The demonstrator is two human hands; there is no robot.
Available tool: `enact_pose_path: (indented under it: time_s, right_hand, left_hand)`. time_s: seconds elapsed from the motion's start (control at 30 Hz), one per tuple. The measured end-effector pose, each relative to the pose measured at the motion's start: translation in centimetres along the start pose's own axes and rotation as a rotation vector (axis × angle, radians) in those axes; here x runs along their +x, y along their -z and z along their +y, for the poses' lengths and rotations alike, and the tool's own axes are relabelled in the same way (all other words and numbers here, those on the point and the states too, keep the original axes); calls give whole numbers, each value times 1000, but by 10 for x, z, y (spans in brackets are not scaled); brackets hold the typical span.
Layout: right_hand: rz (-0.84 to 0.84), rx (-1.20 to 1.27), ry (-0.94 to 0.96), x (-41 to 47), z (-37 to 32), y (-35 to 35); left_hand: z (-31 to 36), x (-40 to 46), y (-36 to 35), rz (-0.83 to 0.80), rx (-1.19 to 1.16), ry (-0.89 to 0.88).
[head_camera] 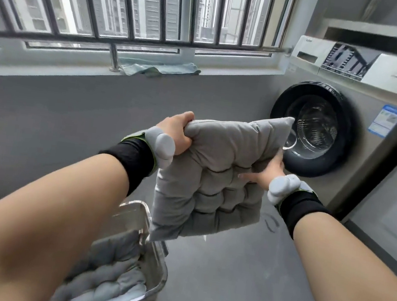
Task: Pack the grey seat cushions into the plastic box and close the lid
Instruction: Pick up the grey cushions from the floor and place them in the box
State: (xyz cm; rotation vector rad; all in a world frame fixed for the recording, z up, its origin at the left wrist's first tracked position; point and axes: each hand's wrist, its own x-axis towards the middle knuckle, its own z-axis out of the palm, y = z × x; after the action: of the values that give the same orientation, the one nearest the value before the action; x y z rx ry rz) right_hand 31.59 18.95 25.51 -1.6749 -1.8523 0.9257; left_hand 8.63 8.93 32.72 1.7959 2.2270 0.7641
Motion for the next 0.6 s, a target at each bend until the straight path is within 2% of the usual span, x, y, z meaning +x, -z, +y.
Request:
enact_pose_path:
  time_s: [0.1,0.23,0.33,0.47,0.6]
  right_hand:
    - [36,34,-17,-13,-12,8]
    - [80,107,79,-22,-25,12]
    - [12,125,108,-26,-38,11]
    - [-176,125,124,-30,-55,0]
    - [-164,166,114,-46,-77,-7]
  left_hand:
    - [-4,-9,34,103,-5,44]
    - [-10,-21,62,212,-16,127]
    - [-16,-34,84,257,-49,160]
    - [-33,-53,110,280,-61,205]
    - [-51,-72,129,299,-69,254]
